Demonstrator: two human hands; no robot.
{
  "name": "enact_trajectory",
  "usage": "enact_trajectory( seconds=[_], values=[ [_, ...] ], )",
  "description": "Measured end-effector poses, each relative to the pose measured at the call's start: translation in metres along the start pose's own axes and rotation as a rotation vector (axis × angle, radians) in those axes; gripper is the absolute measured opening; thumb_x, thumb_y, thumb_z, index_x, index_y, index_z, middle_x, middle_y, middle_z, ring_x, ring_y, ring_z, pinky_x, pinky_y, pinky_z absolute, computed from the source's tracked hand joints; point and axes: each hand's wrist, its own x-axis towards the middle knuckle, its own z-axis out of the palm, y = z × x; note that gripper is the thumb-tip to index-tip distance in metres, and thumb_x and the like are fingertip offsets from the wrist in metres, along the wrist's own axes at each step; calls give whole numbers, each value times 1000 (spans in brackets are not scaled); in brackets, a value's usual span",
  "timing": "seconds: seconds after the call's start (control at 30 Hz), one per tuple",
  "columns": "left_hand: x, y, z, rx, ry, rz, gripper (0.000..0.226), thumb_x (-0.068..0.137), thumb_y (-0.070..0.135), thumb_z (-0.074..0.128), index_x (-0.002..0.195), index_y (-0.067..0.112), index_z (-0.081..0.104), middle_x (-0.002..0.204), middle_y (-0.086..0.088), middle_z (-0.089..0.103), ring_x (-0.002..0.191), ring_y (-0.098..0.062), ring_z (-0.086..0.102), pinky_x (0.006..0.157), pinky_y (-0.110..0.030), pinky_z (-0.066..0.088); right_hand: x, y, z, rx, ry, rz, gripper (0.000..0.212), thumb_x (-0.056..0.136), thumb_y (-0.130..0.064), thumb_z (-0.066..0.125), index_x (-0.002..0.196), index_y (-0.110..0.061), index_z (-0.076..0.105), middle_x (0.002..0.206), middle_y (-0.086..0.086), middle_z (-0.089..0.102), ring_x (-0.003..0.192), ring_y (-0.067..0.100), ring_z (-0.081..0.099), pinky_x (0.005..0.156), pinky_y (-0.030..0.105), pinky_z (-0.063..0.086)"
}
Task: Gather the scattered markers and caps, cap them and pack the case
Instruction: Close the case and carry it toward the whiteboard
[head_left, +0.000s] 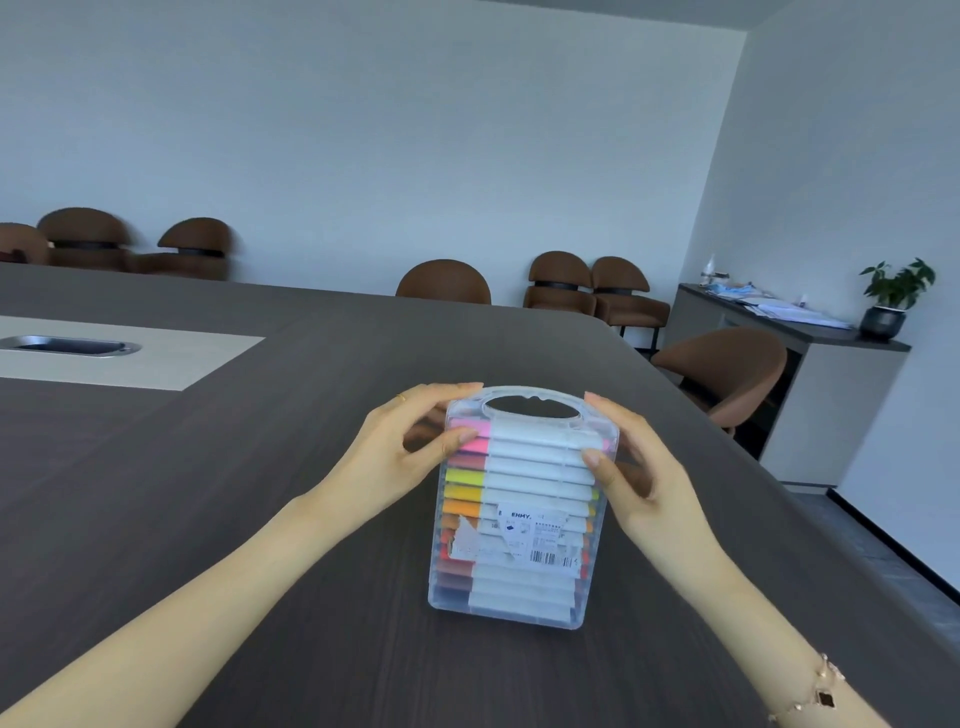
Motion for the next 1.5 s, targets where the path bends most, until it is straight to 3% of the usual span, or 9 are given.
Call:
enact_trajectory(
  seconds=[0.1, 0.17, 0.27, 0.37, 0.63, 0.8, 1.0, 1.3, 1.5],
  values=[
    [-16, -5, 4, -2, -65, -97, 78, 77, 24, 76, 138, 48, 34, 109, 22, 59, 99, -6, 63, 86, -13, 49, -10, 12, -2, 15, -24, 174, 59, 83, -19, 71, 133, -33, 43, 117, -25, 62, 109, -6, 58, 86, 11, 47],
    [-32, -12, 8, -59, -87, -202, 93, 72, 19, 81, 142, 48, 26, 105, 19, 63, 94, -5, 65, 85, -12, 49, -23, 27, -1, -81, -91, 275, 45, 81, -20, 73, 120, -32, 54, 107, -24, 67, 101, 0, 63, 83, 15, 49],
    [-51, -19, 13, -84, -20, -281, 67, 70, 21, 82, 126, 33, 47, 101, 15, 68, 89, -5, 67, 84, -21, 53, -42, 40, 1, -82, -53, 349, 25, 83, -15, 71, 104, -26, 65, 97, -19, 71, 92, 3, 67, 84, 24, 51],
    [-56, -20, 15, -99, 5, -321, 46, 73, 18, 80, 112, 25, 56, 99, 12, 70, 89, -3, 67, 84, -21, 53, -48, 39, 3, -35, -8, 367, 22, 83, -10, 70, 101, -23, 67, 94, -18, 72, 90, 1, 67, 80, 16, 50],
    [-46, -9, 41, -77, 85, -229, 49, 82, 12, 72, 125, 31, 59, 103, 17, 61, 95, 5, 63, 83, -6, 46, -58, 23, 15, -23, 241, 413, 25, 89, -9, 63, 106, -25, 72, 100, -22, 71, 97, -4, 65, 87, 24, 53],
    [-17, 21, 66, -128, -35, -103, 50, 82, 17, 72, 128, 30, 58, 106, 18, 59, 95, 3, 63, 89, -11, 48, -80, -8, -22, -90, 429, 454, 22, 90, -12, 63, 104, -24, 74, 95, -20, 73, 93, 0, 67, 83, 26, 55],
    [7, 89, 133, -234, -202, 75, 50, 79, 18, 75, 125, 32, 61, 99, 11, 59, 92, 5, 60, 81, 1, 40, -143, -60, -89, -199, 749, 520, 17, 85, -11, 69, 97, -21, 75, 89, -13, 74, 84, -2, 69, 73, 13, 53],
    [-16, 223, 280, -589, -471, 180, 41, 77, 15, 77, 112, 33, 67, 104, 13, 65, 88, 9, 63, 80, 0, 41, -266, -130, -208, -451, 1124, 654, 12, 80, -15, 74, 82, -26, 74, 82, -8, 75, 83, 12, 71, 84, 41, 57],
    [-10, 295, 387, -656, -536, 266, 43, 75, 13, 78, 107, 38, 65, 96, 8, 66, 87, 1, 66, 84, -12, 47, -313, -139, -298, -567, 1221, 713, 10, 82, -17, 72, 89, -22, 75, 83, -10, 74, 84, 8, 69, 85, 38, 56]
  ],
)
